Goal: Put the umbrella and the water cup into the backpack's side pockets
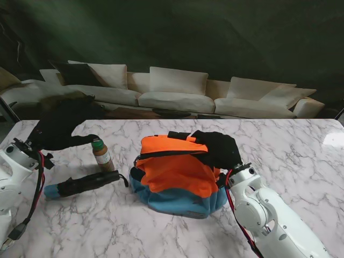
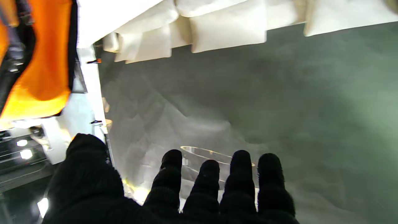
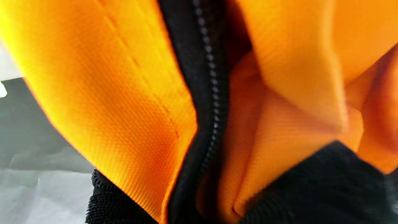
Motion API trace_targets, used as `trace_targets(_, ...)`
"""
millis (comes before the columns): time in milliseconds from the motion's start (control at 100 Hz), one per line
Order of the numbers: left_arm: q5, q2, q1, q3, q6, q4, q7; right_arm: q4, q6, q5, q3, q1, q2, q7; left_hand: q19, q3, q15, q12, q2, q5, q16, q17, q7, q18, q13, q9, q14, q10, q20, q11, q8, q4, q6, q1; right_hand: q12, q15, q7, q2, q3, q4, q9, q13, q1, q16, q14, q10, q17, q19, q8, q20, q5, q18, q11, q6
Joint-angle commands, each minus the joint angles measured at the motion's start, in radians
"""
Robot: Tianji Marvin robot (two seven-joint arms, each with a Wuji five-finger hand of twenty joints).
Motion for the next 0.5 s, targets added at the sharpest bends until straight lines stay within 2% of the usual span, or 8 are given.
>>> trace_targets(0, -0.024, 0.004, -0.002, -0.007, 0.032, 0.056, -0.035, 0.016, 0.009, -0.003, -0.010, -0.007, 0.001, 0.019, -0.008, -0.011, 0.006, 0.019, 0.048, 0.031, -0.012, -0.011, 0.014, 0.007, -0.005, 0.030, -0.004, 0.000, -0.014, 0.013, 0.008, -0.019, -0.002, 0.031, -0.003, 0.032, 0.116, 0.118, 0.080, 0.052, -0.023, 0.027, 0.141, 0.009, -0.024, -0.013, -0.003, 0.021, 0.045, 0.003, 0.035, -0.027, 0.040, -0.156)
trace_targets(160, -0.005, 0.011, 0.000, -0.007, 0.095, 0.143, -0.034, 0.027, 0.013, -0.001, -0.019, 0.003, 0.002, 0.032, -0.004, -0.018, 0.010, 0.034, 0.038, 0.040, -0.009, -0.009, 0.020, 0.019, 0.005, 0.042, -0.002, 0.001, -0.012, 0.020, 0.015, -0.019, 0.006, 0.032, -0.003, 0.031, 0.117, 0.118, 0.081, 0.052, -0.025, 0.025, 0.143, 0.009, -0.023, -0.013, -0.005, 0.019, 0.047, 0.004, 0.037, -0.026, 0.039, -0.155)
trace_targets(370, -0.038, 0.016, -0.017, 0.027, 0.165, 0.261, -0.058, 0.041, 0.019, 0.008, -0.034, 0.021, 0.003, 0.047, -0.019, -0.017, -0.006, 0.002, -0.018, -0.037, -0.019, -0.013, -0.029, 0.015, 0.004, -0.037, -0.006, 0.010, -0.018, -0.032, -0.009, -0.016, 0.023, -0.002, -0.002, 0.030, 0.118, 0.117, 0.083, 0.053, -0.026, 0.024, 0.143, 0.009, -0.023, -0.013, -0.006, 0.018, 0.050, 0.004, 0.039, -0.026, 0.038, -0.151)
trace_targets(490, -0.034, 0.023, -0.032, 0.062, 0.209, 0.315, -0.087, 0.049, 0.021, 0.011, -0.041, 0.028, 0.003, 0.050, -0.036, -0.018, -0.006, -0.020, -0.069, -0.076, -0.022, -0.016, -0.065, 0.003, 0.000, -0.053, 0.005, 0.042, -0.024, -0.042, -0.044, -0.017, 0.086, -0.041, -0.001, 0.030, 0.118, 0.117, 0.084, 0.052, -0.026, 0.023, 0.142, 0.009, -0.024, -0.013, -0.007, 0.018, 0.050, 0.005, 0.040, -0.026, 0.038, -0.150)
